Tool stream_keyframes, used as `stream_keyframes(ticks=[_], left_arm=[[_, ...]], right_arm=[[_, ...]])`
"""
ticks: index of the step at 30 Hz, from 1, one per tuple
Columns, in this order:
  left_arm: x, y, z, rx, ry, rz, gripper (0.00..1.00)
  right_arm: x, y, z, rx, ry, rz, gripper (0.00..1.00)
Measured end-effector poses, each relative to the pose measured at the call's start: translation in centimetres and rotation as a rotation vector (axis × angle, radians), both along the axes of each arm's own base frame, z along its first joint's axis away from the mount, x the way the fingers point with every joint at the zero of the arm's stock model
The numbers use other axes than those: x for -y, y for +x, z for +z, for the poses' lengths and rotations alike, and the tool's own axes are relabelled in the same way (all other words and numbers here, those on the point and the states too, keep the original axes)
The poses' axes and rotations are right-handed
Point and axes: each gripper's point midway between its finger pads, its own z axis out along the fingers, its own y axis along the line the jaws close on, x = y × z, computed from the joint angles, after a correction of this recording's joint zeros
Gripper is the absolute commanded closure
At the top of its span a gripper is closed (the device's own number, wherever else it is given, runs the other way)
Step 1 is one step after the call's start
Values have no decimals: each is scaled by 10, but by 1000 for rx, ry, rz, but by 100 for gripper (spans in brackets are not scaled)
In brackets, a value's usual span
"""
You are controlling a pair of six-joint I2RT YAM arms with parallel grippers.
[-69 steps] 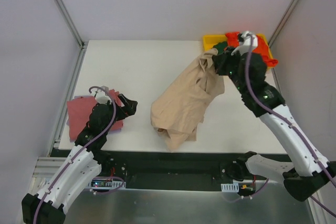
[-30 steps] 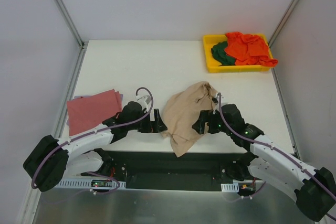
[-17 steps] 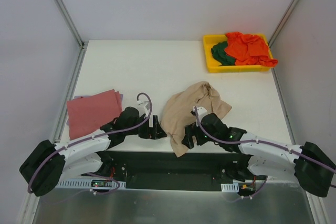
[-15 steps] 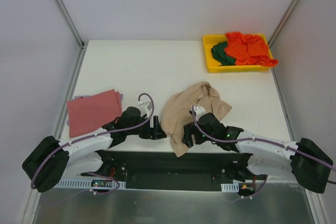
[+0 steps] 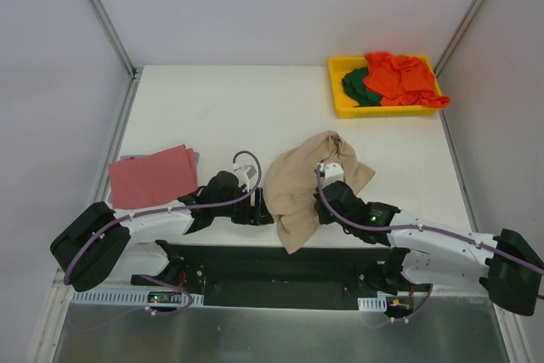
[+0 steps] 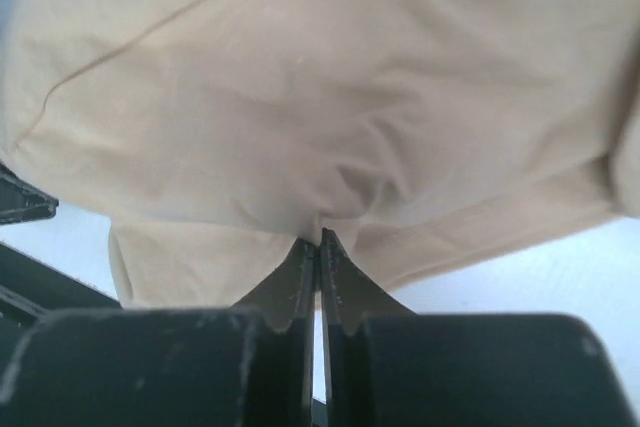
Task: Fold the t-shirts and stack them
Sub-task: Flatten out the tshirt
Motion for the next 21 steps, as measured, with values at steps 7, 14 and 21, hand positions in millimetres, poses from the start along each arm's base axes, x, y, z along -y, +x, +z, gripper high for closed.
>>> stream_keyframes(ticks=[7,14,21], left_arm=[[1,9,0,24,26,28,32],[-5,12,0,43,52,52,32],[-13,21,13,98,55,117,33]], right_arm=[[44,13,53,154,56,-188,99],[107,19,116,335,191,-443,99],[154,11,121,392,193,-573,99]])
